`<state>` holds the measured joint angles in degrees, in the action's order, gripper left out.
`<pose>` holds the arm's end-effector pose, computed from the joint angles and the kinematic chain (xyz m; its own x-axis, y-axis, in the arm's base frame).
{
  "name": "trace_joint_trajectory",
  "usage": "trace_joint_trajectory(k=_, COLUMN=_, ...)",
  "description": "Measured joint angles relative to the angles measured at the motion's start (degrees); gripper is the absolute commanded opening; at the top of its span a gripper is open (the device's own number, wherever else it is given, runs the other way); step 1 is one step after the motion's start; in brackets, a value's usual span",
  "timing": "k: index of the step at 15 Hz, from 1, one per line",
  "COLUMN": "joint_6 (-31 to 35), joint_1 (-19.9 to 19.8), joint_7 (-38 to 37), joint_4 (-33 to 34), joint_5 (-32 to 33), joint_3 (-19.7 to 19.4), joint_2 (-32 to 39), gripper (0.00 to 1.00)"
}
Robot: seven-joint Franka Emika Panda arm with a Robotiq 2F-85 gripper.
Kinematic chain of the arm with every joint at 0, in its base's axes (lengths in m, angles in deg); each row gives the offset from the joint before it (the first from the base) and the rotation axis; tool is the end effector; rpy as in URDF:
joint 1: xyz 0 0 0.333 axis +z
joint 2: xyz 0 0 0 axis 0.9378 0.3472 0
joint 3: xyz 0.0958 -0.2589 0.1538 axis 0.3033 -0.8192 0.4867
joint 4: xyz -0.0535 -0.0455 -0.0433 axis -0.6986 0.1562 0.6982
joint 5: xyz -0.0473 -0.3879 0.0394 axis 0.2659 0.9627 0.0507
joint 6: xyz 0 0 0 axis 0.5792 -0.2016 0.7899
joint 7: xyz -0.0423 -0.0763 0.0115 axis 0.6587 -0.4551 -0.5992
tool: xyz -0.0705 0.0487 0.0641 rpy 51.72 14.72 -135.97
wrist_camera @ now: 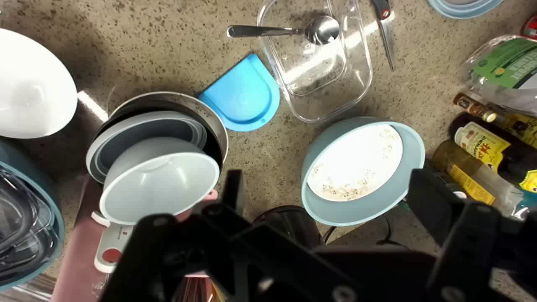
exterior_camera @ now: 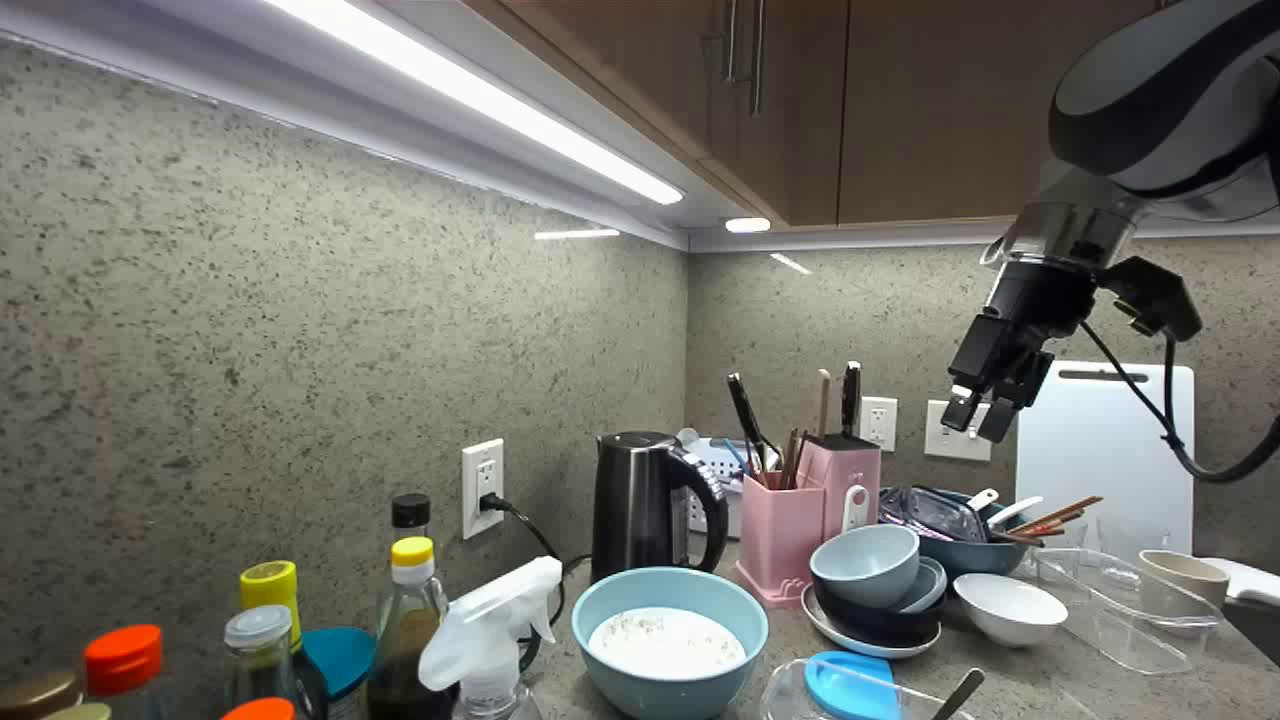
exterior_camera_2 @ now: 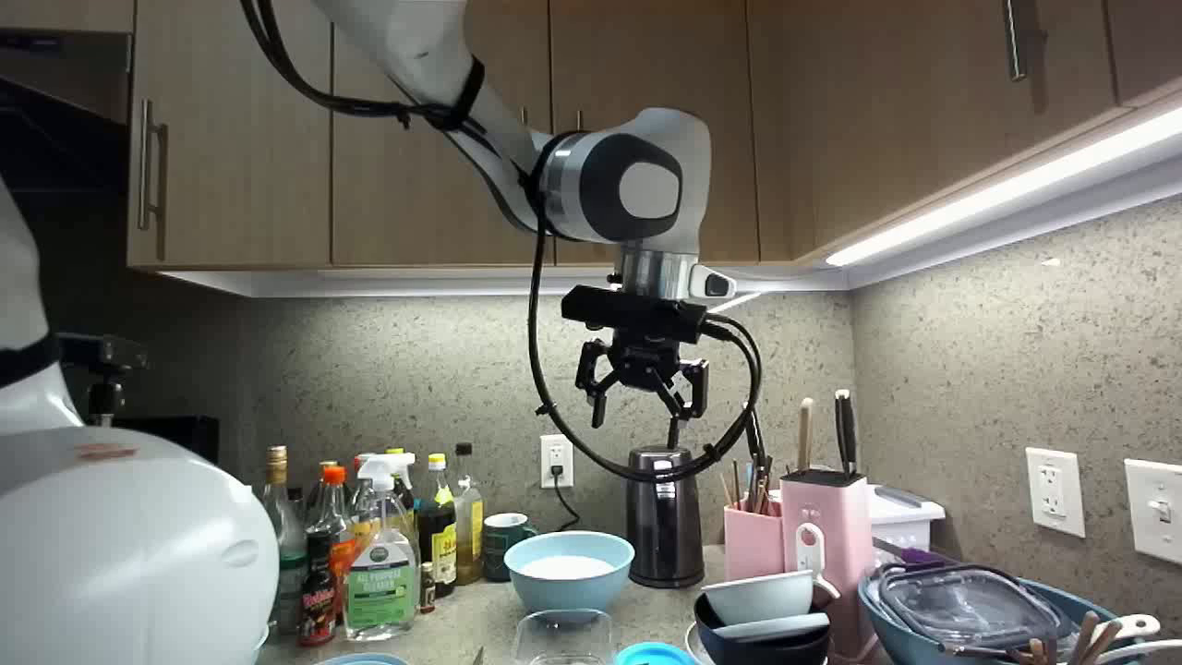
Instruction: Turn off the left light switch
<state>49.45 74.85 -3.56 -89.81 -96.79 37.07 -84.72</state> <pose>0.4336 -0.0799 0.4861 0.9642 0.1040 0.2441 0.1641 -0.9567 -0.2403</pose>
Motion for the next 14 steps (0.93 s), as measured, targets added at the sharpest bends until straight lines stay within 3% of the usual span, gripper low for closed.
trace_joint_trajectory(k=5, joint_6=0.1, joint_1=-0.9, joint_7=-1.2, joint_4=0.0, joint_5=-0.3, joint_3=0.9, joint_2=0.0, gripper=1.0)
trace_joint_trajectory(k=9, joint_6=5.5, joint_1=-2.8, joint_7=-10.6, joint_4=-0.6, joint_5=-1.4, joint_3=3.4, joint_2=0.1, gripper=1.0)
trace_joint_trajectory(k=14, joint_6=5.7, joint_1=-2.9, joint_7=-11.1, joint_4=-0.6, joint_5=-1.4, joint_3=3.9, joint_2=0.1, gripper=1.0)
